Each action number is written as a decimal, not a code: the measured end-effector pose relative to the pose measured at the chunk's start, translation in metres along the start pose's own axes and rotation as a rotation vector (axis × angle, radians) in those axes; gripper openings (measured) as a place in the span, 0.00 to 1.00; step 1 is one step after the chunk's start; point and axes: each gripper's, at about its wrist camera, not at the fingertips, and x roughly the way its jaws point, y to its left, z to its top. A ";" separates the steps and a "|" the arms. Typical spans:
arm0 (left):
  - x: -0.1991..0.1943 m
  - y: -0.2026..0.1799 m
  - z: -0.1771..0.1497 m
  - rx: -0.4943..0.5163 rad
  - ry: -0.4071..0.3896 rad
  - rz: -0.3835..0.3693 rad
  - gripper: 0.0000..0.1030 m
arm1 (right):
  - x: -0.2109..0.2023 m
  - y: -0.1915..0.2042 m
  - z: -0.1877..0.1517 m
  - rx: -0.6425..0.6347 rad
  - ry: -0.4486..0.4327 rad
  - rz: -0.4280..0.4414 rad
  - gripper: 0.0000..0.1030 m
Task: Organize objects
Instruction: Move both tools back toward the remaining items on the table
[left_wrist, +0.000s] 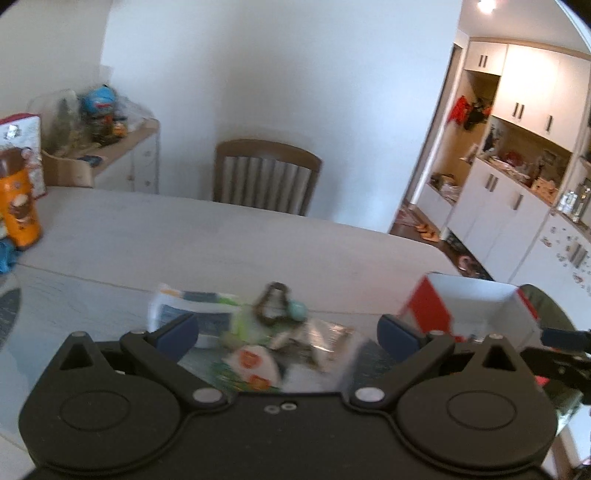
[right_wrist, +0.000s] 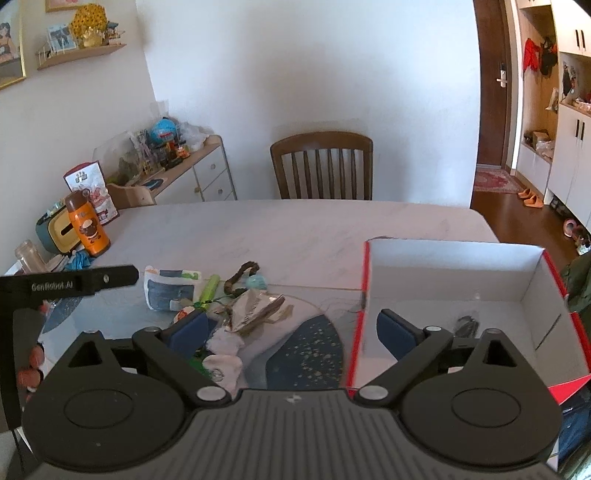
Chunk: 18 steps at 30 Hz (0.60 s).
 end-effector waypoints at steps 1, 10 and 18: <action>0.002 0.005 0.001 0.001 0.000 0.016 1.00 | 0.002 0.005 -0.001 -0.012 0.000 0.002 0.96; 0.026 0.055 0.008 -0.042 0.031 0.049 1.00 | 0.032 0.044 -0.012 -0.073 0.033 0.002 0.96; 0.059 0.080 0.012 0.005 0.062 0.031 1.00 | 0.065 0.063 -0.011 -0.087 0.078 -0.024 0.96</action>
